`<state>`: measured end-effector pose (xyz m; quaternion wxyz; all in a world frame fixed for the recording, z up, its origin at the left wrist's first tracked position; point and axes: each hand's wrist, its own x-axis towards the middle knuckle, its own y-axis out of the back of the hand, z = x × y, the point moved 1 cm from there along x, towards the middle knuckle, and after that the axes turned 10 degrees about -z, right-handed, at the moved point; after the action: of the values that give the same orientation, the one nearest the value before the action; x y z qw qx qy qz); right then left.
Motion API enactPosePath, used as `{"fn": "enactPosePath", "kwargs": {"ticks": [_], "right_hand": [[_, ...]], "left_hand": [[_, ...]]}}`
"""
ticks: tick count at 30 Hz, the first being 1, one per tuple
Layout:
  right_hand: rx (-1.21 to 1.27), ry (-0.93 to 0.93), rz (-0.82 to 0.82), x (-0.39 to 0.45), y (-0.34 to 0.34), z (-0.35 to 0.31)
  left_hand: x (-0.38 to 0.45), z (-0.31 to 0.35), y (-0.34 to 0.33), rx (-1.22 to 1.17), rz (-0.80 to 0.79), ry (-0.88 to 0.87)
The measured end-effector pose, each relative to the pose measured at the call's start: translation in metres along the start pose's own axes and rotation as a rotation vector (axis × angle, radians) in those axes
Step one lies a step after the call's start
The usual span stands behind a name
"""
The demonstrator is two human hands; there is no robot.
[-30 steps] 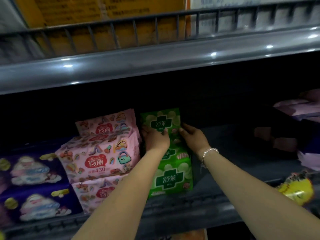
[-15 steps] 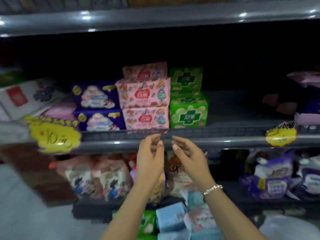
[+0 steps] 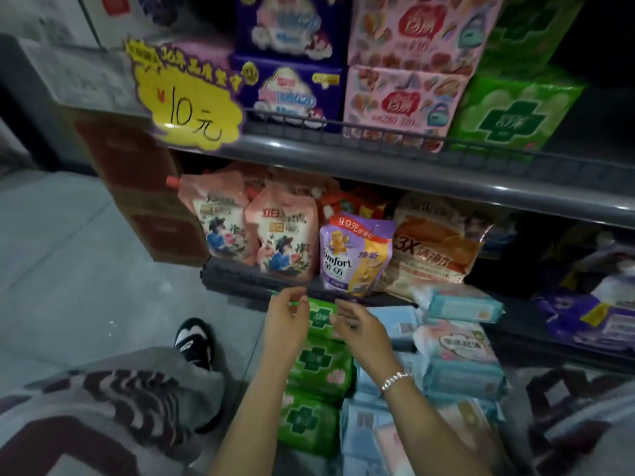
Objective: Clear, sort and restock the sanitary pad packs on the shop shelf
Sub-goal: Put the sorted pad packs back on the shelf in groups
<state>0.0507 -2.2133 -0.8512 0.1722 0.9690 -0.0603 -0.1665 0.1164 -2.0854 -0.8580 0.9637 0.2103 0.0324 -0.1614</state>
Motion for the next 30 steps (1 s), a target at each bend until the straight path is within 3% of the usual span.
{"fn": "enactPosePath", "kwargs": {"ticks": [9,15,20,23,30], "right_hand": [[-0.245,-0.291,-0.15,0.033,-0.042,0.066],[-0.397,-0.29,-0.101,0.052,-0.053,0.08],[-0.502,-0.221,-0.044,0.058,-0.057,0.078],[-0.448,-0.188,0.003,0.06,-0.061,0.077],[-0.402,-0.158,0.015,0.061,-0.063,0.077]], "left_hand": [[0.016,-0.101,-0.011,-0.037,-0.082,0.357],[0.029,-0.126,-0.02,-0.282,-0.132,0.429],[0.024,-0.139,-0.03,-0.402,0.013,0.535],[0.017,-0.145,-0.027,-0.495,-0.011,0.593],[0.019,-0.144,-0.007,-0.286,-0.083,0.526]]}}
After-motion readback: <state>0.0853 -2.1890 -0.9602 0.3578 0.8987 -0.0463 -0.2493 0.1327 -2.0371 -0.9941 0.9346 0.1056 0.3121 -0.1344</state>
